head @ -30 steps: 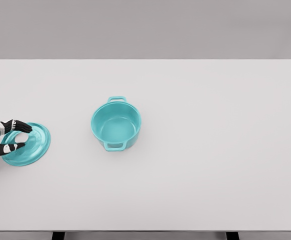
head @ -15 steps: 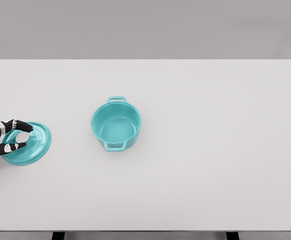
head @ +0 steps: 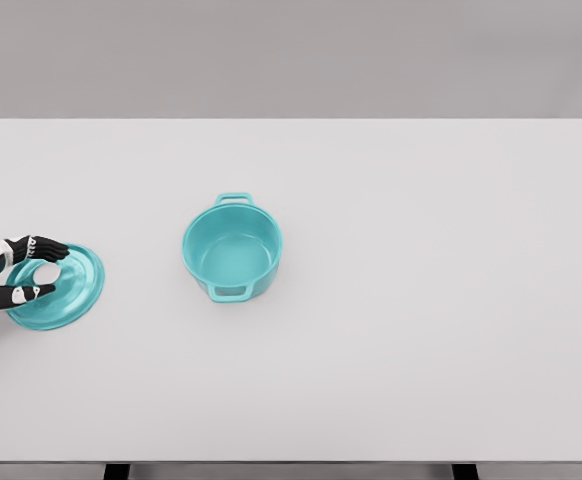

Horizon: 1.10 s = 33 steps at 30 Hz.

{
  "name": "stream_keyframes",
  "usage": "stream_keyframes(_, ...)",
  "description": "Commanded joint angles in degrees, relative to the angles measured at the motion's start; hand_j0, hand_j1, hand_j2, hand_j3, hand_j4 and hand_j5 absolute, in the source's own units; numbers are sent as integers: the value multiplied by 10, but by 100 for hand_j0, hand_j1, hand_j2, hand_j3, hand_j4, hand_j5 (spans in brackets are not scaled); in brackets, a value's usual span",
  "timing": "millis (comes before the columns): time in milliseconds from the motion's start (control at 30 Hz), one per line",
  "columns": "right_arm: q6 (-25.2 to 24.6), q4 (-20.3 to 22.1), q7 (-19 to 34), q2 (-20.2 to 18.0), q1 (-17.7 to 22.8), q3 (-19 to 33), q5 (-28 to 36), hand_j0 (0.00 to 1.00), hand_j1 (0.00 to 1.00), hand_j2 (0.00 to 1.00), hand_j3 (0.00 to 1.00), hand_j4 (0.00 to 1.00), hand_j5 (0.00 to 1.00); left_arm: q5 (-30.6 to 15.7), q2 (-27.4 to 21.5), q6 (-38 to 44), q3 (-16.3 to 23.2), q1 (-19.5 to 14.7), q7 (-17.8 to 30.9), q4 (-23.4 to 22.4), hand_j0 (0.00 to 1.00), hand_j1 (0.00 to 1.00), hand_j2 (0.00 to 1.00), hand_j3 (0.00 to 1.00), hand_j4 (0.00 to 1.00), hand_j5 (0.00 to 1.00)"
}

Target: Cover the pot with left arm

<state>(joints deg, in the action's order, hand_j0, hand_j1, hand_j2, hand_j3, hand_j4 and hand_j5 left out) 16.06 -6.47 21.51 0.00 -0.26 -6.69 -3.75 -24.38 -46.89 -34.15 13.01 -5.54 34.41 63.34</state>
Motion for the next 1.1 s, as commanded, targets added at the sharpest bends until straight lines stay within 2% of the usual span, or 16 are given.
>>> stream_keyframes(0, 0, 0, 0, 0, 0, 0, 0, 100, 100, 100, 100, 100, 100, 30, 1, -8, 7, 0, 6, -2, 61, 61, 61, 61, 61, 61)
stream_keyframes(400, 0, 0, 0, 0, 0, 0, 0, 100, 100, 100, 100, 100, 100, 30, 3, -8, 10, 0, 6, 5, 55, 55, 55, 55, 55, 55)
stream_keyframes(633, 0, 0, 0, 0, 0, 0, 0, 100, 100, 100, 100, 100, 100, 36, -7, -8, 8, 3, 6, 71, 54, 54, 54, 54, 54, 54)
stream_keyframes(933, 0, 0, 0, 0, 0, 0, 0, 100, 100, 100, 100, 100, 100, 34, -28, -8, -7, 3, 6, 110, 54, 54, 54, 54, 54, 54)
stream_keyframes(1067, 0, 0, 0, 0, 0, 0, 0, 100, 100, 100, 100, 100, 100, 36, -28, -8, -6, -4, 6, 114, 53, 53, 53, 53, 53, 53)
